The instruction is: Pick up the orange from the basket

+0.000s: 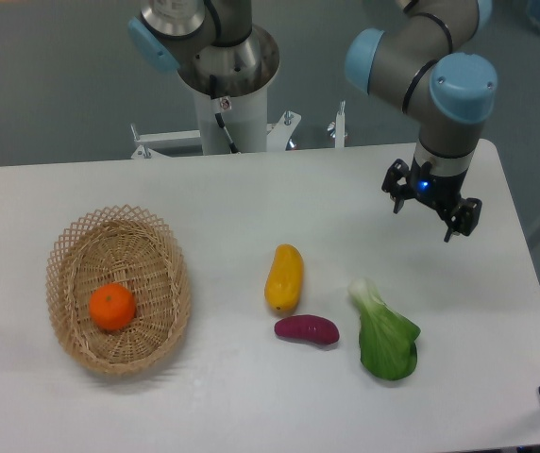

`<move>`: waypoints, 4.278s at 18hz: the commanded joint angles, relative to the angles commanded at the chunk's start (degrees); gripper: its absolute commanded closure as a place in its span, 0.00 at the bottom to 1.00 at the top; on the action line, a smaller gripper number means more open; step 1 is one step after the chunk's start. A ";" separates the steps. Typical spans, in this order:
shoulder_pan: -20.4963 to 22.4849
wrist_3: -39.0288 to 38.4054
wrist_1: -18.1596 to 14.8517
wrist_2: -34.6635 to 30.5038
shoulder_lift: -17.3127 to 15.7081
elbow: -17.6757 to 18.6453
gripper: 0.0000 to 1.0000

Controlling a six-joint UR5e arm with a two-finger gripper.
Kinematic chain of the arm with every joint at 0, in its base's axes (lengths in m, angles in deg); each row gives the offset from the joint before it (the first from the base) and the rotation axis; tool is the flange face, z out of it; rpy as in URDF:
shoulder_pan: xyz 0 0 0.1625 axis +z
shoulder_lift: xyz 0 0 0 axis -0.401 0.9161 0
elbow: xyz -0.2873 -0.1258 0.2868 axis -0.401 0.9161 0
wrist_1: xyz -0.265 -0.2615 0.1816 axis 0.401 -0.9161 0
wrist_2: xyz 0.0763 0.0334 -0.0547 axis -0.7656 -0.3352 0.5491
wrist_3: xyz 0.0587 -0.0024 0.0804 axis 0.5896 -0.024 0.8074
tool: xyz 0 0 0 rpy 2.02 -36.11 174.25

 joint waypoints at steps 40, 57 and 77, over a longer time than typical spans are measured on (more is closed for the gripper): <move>-12.29 -20.73 -0.18 3.52 -0.88 0.35 0.00; -25.04 -31.37 -0.97 3.25 -2.64 1.67 0.00; -40.25 -48.43 0.17 8.26 1.66 1.67 0.00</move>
